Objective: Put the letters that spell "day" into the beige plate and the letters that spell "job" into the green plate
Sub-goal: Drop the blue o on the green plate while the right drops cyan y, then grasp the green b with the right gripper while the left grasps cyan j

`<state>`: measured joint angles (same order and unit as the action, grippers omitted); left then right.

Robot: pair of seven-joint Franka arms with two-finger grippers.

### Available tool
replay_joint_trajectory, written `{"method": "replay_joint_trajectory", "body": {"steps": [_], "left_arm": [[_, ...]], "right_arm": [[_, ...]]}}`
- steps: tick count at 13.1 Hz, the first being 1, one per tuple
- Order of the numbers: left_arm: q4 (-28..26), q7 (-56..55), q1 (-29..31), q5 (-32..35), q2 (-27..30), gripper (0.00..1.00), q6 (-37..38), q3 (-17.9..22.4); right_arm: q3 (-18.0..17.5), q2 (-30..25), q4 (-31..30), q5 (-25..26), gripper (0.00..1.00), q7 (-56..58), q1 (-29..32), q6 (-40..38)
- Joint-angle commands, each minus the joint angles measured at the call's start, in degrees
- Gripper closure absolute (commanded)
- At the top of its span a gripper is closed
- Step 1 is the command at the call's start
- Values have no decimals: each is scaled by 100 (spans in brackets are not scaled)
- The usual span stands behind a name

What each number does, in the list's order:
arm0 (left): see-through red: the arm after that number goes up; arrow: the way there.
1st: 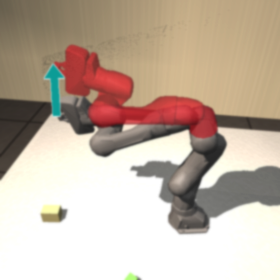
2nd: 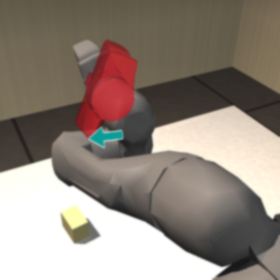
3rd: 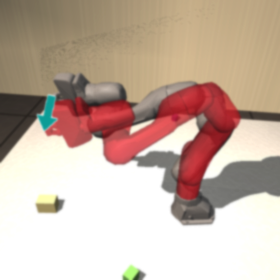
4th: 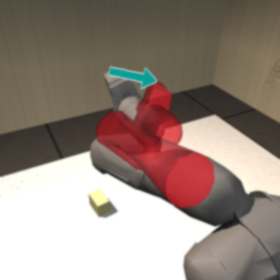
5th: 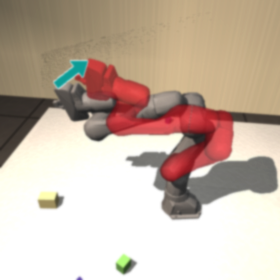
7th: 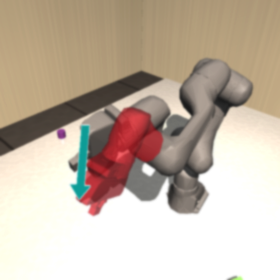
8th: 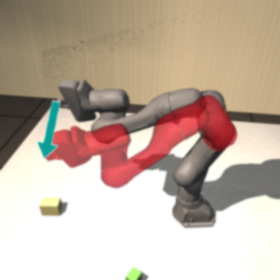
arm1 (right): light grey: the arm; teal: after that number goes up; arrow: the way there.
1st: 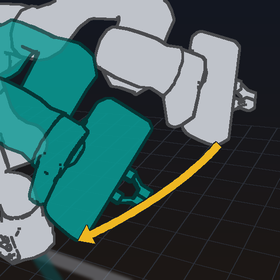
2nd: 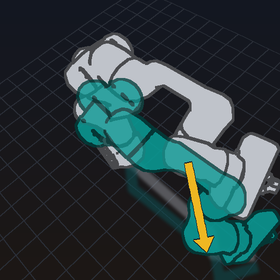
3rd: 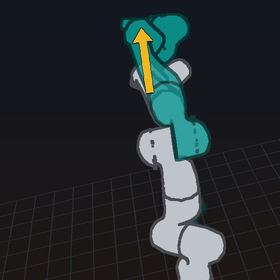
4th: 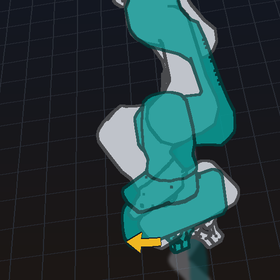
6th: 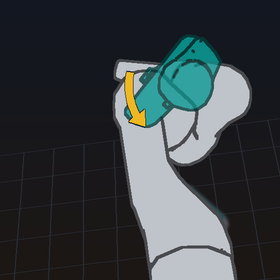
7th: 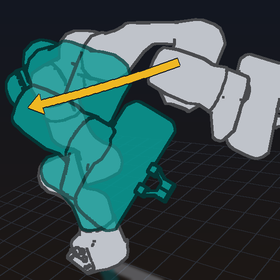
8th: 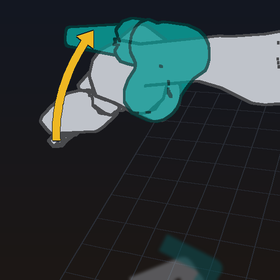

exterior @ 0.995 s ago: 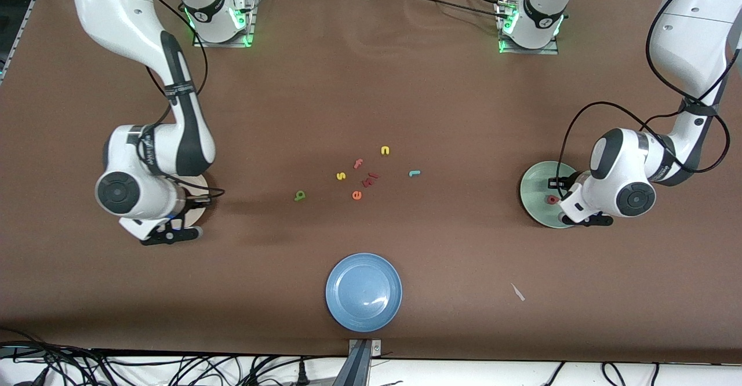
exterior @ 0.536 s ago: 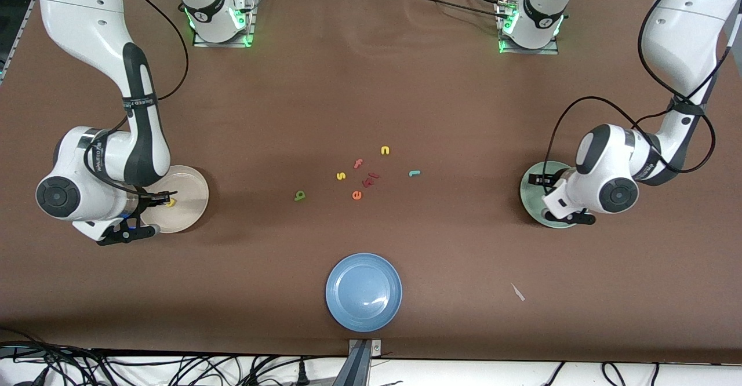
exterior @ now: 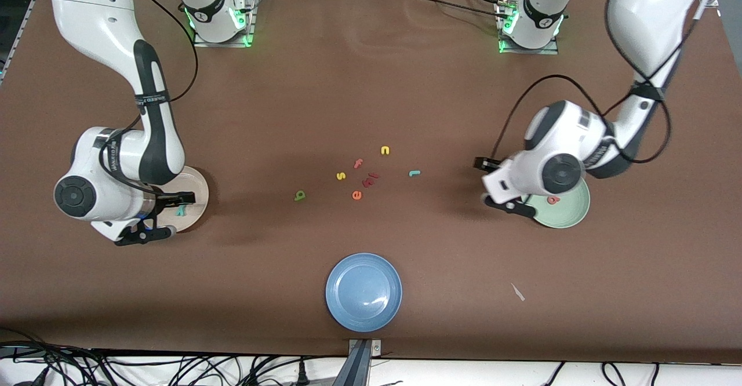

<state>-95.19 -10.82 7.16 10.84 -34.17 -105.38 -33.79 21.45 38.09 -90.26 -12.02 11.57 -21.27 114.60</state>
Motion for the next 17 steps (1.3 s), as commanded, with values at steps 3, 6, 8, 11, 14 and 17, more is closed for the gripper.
{"method": "replay_joint_trajectory", "body": {"steps": [3, 6, 8, 11, 14, 17], "left_arm": [[238, 534, -1048, -108, -195, 0, -674, 48], [185, 1500, -1102, -47, -651, 2, -1588, 57], [141, 1950, -1199, -21, -757, 2, -1758, 74], [-174, 2373, -1321, 882, -749, 20, -1776, 66], [-202, 2391, -1445, 1499, -977, 26, -2170, 66], [-211, 2391, -1550, 1676, -1092, 29, -2338, 66]], "right_arm": [[-62, -48, -9, -546, 0, -1593, -790, 36], [-62, 119, -9, -643, 0, -2568, -1378, 438], [-62, 207, -9, -678, 0, -3009, -1564, 668], [-62, 286, -9, -775, 0, -3607, -1932, 826], [-70, 383, -44, -784, 0, -3845, -2170, 1134], [-132, 479, -70, -793, 0, -3943, -2232, 1354]]}}
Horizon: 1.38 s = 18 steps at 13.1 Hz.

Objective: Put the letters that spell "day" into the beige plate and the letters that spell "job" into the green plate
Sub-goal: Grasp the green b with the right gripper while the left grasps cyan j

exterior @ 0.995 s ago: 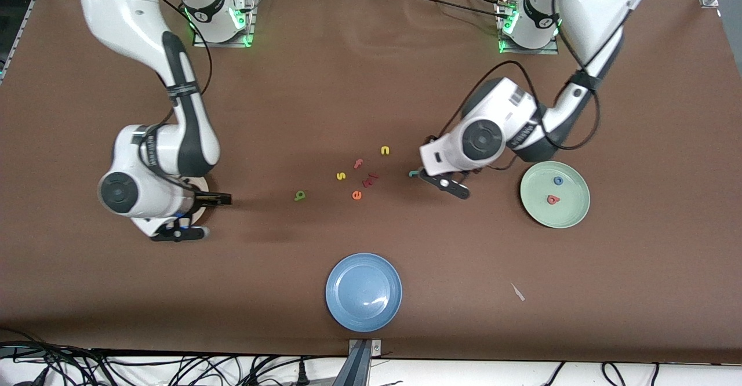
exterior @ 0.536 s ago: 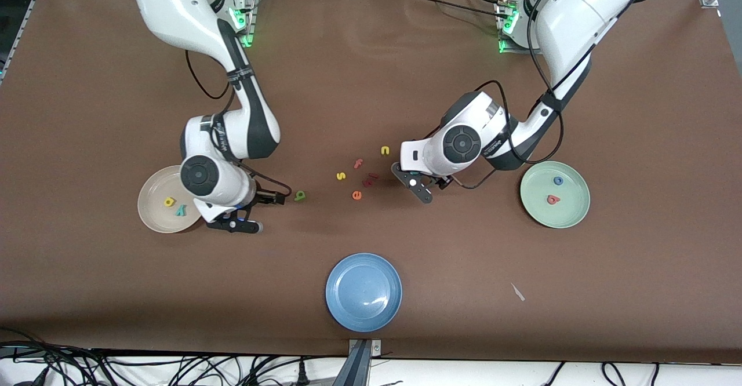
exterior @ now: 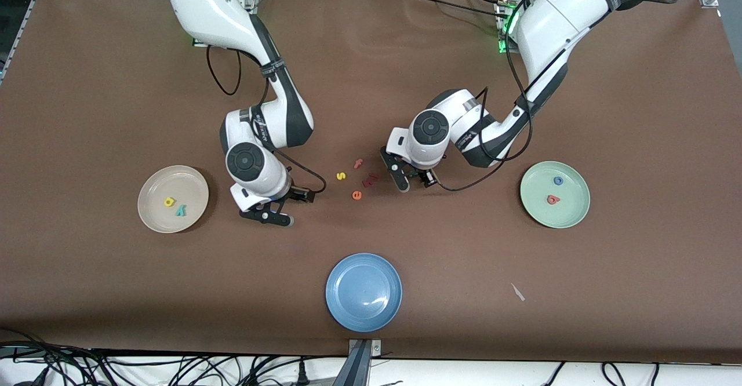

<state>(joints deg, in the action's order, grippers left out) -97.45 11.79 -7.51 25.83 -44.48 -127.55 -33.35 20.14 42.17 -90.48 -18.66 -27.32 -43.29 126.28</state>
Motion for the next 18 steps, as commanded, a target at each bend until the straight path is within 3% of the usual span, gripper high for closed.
{"method": "replay_joint_trajectory", "body": {"steps": [1, 7, 10, 11, 16, 18], "left_arm": [[15, 131, -84, 177, -61, 29, -121, 31], [-204, 122, -76, 467, -105, 34, -130, 40], [-169, 131, -67, 476, -114, 74, -139, 40], [-178, 52, -58, 467, -88, 100, -130, 31], [-134, 34, 38, 406, 26, 100, -51, 22], [-117, 95, 301, 362, 359, 100, 639, -48]], "right_arm": [[-37, 72, -49, -129, 0, -54, -31, 204], [-107, 230, -49, -129, 1, -19, -40, 441], [-107, 239, -49, -129, 2, 16, -4, 451], [-116, 239, -49, -129, 2, 25, -4, 451], [-125, 248, -57, -480, 7, 156, 110, 459], [-125, 266, -101, -516, 9, 183, 101, 459]]}}
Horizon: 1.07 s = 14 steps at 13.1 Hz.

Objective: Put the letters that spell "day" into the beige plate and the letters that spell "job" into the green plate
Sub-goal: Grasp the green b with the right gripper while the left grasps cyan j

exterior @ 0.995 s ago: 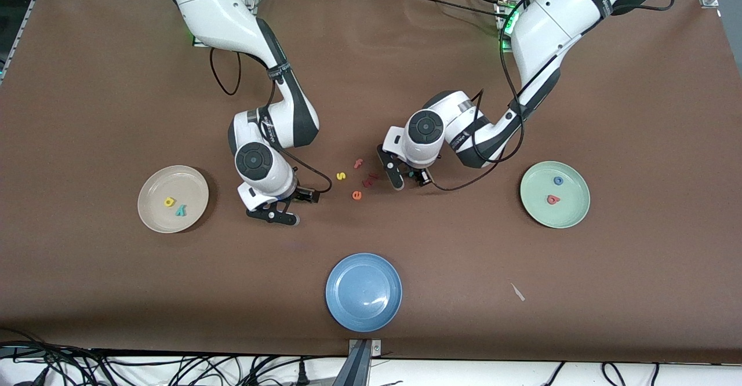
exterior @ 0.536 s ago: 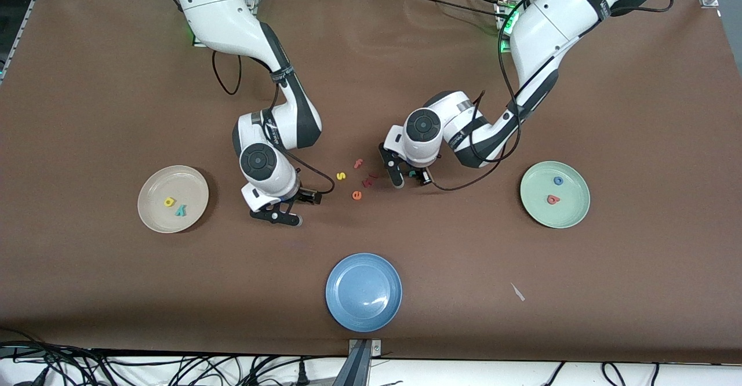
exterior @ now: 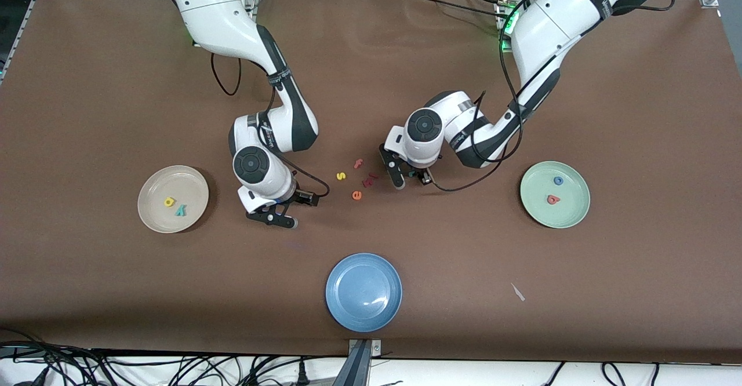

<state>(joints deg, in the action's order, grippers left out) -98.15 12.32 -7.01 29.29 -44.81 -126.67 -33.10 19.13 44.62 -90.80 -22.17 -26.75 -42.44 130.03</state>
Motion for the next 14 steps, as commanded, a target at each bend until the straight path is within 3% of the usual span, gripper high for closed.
{"method": "replay_joint_trajectory", "body": {"steps": [1, 6, 10, 14], "left_arm": [[-29, 16, 374, 7, 577, 100, 964, -196], [-20, 95, 1174, 130, 1264, 100, 2672, -162], [-29, 639, 2298, 594, 1220, 100, 2595, -179], [-73, 648, 2721, 526, 659, 100, 2428, -171]], "right_arm": [[-23, 21, -69, -165, 10, 135, 25, 83], [-32, 82, -96, -270, 22, 135, 7, 48], [-32, 82, -131, -270, 35, 127, -28, 75], [-41, 82, -140, -270, 51, 127, -45, 66]]}}
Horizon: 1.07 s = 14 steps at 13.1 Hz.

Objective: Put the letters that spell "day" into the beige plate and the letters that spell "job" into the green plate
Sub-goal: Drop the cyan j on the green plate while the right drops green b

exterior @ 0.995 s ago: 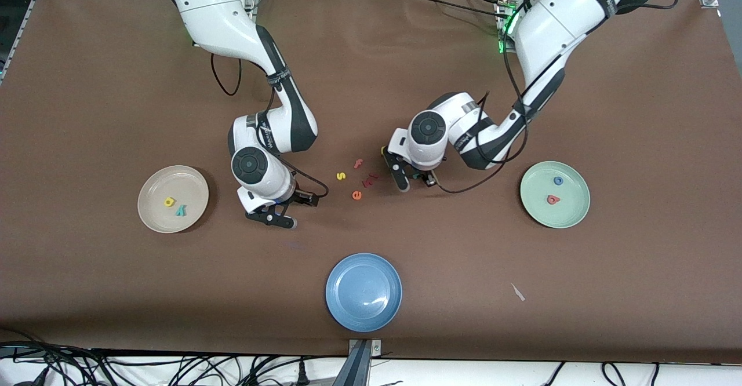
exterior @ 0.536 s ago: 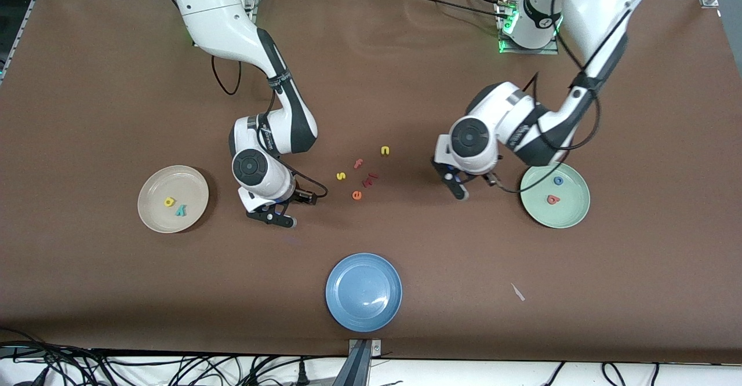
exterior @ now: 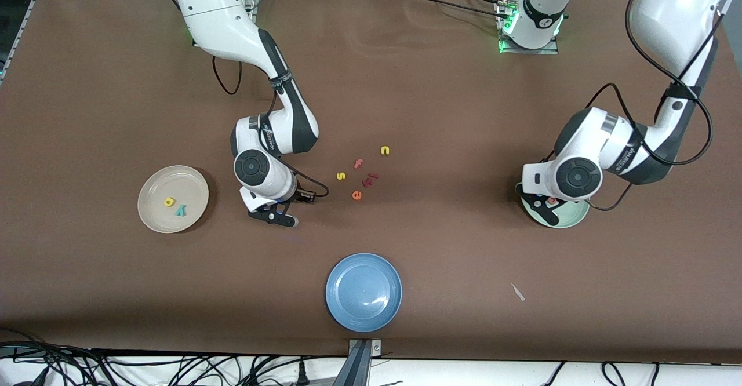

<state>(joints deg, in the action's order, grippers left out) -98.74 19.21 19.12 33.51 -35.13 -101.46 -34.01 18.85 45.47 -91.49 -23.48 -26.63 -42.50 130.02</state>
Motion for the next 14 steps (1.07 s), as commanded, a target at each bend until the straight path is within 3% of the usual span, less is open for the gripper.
{"method": "replay_joint_trajectory", "body": {"steps": [1, 2, 3, 4, 7, 9, 11, 13, 14], "left_arm": [[-22, -40, 301, 95, -441, 100, -189, -88], [-57, -22, 320, 95, -530, 100, -373, -89], [-84, -22, 329, 95, -591, 87, -418, -89], [-84, -22, 303, 95, -583, 1, -419, -89], [12, -22, 312, -80, -487, 0, -366, -150], [30, -22, 320, -466, -198, 0, -270, -185], [56, -83, 312, -591, 250, 0, -216, -413], [475, -67, 294, -591, 602, 0, 132, -694], [1001, -49, 268, -600, 621, 0, 640, -825]], "right_arm": [[-13, -3, -70, -139, 58, 114, -30, 67], [-13, -3, -62, -139, 64, 114, -30, 67], [-13, -3, -61, -139, 69, 114, -30, 67], [-13, 6, -70, -139, 74, 114, -30, 67], [-13, 6, -44, -130, 87, 131, -30, 50], [22, -38, 104, -43, 87, 184, 31, -151], [275, -160, 185, 10, 87, 926, 75, -809], [653, -380, -8, -7, 87, 1814, 84, -1188], [820, -546, -226, -7, 87, 2297, 84, -1215]]}}
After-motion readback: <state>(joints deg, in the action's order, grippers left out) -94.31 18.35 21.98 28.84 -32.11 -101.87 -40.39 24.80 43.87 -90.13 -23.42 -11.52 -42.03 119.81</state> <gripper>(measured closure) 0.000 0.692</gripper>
